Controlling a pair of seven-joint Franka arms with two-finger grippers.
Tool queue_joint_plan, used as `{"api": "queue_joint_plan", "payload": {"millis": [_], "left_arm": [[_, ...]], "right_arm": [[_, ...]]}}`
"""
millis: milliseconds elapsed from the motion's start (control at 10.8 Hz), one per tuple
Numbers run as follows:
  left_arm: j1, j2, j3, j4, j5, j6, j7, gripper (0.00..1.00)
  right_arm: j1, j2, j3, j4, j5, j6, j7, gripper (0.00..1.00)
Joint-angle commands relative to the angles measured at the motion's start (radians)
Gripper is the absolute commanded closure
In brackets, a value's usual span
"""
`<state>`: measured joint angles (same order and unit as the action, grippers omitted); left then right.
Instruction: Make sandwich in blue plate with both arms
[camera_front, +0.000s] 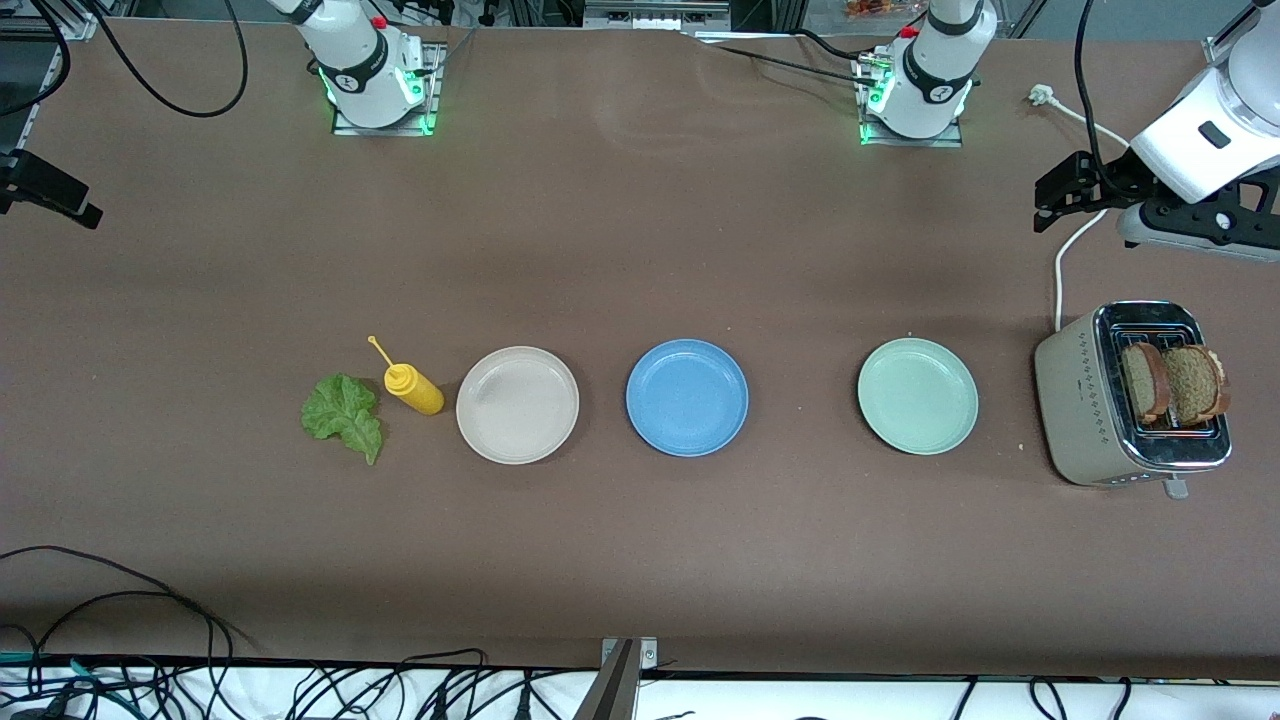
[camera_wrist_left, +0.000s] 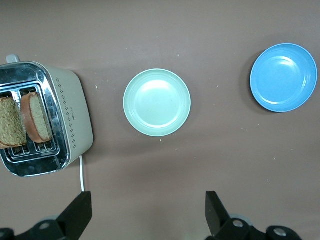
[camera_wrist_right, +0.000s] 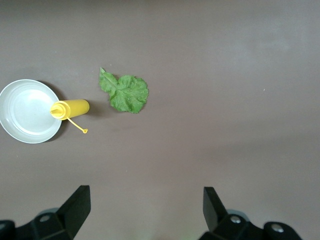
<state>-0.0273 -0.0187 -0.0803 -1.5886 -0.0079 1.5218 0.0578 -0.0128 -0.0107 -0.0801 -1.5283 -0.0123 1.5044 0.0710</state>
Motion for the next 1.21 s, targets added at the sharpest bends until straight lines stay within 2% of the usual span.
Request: {"api": "queue_joint_plan", "payload": {"millis": [0,1116], "left_arm": [[-0.005,0.006,-0.007,0.027,0.022,-0.022,-0.004,0.0],[0.007,0.014,-0.003,0.044,0.017,-0.017,-0.009,0.0]], "right_arm": [[-0.001,-0.005,-0.001,0.019,-0.014,-0.024,-0.005,0.0],[-0.001,-0.003,-0.001,0.019,-0.014,-0.024,-0.005,0.0]]}}
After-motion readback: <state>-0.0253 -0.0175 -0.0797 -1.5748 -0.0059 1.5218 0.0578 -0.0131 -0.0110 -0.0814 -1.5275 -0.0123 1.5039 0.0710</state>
